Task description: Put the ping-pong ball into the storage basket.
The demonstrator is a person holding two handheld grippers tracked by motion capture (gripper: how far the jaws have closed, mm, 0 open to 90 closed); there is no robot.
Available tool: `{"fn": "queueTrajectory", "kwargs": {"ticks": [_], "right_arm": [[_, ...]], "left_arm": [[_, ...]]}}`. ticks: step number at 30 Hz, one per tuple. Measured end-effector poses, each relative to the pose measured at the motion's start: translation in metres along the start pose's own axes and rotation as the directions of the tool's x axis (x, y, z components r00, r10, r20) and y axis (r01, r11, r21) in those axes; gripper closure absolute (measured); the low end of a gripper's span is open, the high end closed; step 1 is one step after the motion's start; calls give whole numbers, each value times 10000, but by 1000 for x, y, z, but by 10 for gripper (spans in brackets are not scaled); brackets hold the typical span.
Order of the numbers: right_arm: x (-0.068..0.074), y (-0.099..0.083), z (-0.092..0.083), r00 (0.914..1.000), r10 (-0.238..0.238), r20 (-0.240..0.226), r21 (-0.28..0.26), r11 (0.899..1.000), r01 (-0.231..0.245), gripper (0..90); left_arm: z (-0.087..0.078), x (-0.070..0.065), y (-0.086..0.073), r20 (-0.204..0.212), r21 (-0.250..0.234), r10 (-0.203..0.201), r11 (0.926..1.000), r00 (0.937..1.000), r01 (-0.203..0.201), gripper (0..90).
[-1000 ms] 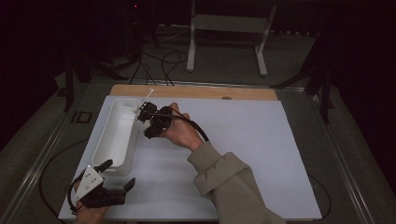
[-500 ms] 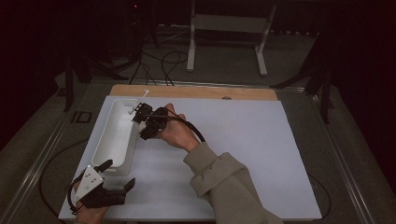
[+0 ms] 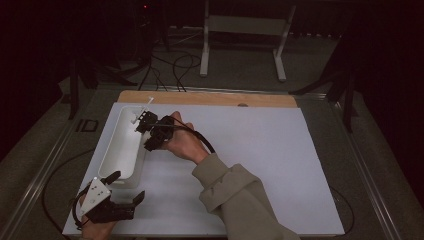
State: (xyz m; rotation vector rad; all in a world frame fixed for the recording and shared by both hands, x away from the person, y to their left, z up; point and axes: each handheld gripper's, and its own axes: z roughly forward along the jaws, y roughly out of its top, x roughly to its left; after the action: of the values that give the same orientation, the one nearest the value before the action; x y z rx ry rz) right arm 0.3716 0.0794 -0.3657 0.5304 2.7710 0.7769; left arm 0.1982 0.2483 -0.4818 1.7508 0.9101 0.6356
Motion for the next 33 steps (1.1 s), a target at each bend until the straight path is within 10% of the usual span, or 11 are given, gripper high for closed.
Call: {"fn": "queueTrajectory", "kwargs": {"ticks": [33], "right_arm": [[28,22,8,9985,-353,-424,-440,9985,334,509]], "left_arm": [[0,0,0,8,-42,16,10000,10000,-16,0]]}}
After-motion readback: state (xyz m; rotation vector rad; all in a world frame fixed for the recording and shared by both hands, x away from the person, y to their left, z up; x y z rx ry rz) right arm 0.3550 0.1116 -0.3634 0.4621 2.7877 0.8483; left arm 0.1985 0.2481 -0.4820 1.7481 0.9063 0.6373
